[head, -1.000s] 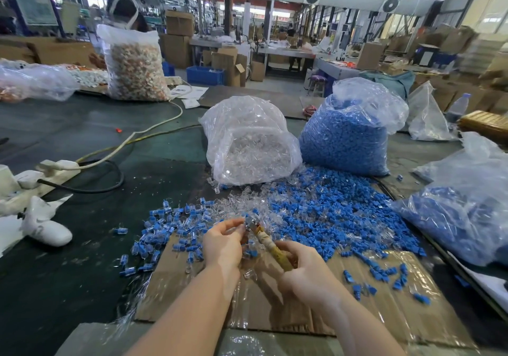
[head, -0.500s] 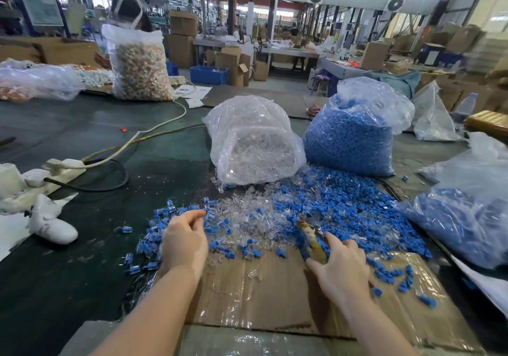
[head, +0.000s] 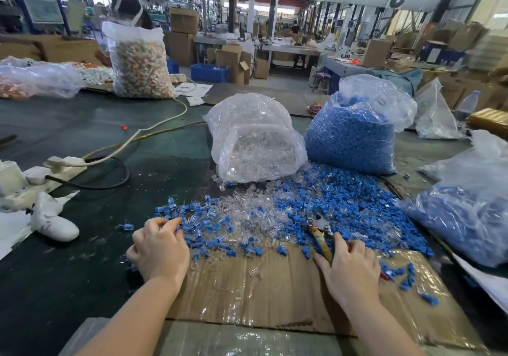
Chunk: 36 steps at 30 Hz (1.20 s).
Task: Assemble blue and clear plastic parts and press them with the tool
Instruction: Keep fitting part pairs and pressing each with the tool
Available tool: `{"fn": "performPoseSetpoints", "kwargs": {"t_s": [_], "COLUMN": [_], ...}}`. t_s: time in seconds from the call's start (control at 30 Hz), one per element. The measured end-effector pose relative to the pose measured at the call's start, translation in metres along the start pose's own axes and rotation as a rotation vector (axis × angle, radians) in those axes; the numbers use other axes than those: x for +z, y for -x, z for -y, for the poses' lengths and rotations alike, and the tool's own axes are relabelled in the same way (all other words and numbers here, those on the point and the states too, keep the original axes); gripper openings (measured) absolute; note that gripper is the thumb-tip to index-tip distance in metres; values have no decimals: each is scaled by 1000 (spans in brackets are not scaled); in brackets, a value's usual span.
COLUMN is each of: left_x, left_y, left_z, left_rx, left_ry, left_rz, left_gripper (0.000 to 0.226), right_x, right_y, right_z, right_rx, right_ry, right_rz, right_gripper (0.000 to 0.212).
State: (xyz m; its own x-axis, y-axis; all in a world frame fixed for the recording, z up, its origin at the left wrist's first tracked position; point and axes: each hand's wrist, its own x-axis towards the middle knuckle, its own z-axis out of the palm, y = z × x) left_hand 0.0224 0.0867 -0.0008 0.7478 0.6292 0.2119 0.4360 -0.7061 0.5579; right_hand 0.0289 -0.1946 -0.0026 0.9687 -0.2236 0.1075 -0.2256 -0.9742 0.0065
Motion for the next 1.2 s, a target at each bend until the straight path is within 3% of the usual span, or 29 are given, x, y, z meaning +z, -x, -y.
{"fn": "performPoseSetpoints", "kwargs": {"t_s": [0.17,0.3,0.37,0.5,0.73,0.93,1.2], "left_x": [1,13,19,26,33,43,45], "left_y": [32,53,57,58,62,73,80], "left_z": [-23,-37,-39,-40,-61,-73,-67], "left_rx": [367,595,645,625,499,402,306], "left_ry": [320,323,300,291,459,528,647], "left_rz": [139,414,527,580,485,421,410], "left_gripper": [21,21,29,29,23,35,25], "right_x": [-6,-1,2,11,17,23,16], "right_y": [5,10,11,10,14,17,21], "right_z": [19,42,48,54,58,54,52], "right_rx": [-165,-373,-415,-462,-407,-334,-316], "right_ry": [-101,-255,-270,-308,-549,-607,-741], "right_rz": [-169,-189,-157,-104,-177,-183,-200], "right_gripper": [52,27,27,38,11,31,9]}}
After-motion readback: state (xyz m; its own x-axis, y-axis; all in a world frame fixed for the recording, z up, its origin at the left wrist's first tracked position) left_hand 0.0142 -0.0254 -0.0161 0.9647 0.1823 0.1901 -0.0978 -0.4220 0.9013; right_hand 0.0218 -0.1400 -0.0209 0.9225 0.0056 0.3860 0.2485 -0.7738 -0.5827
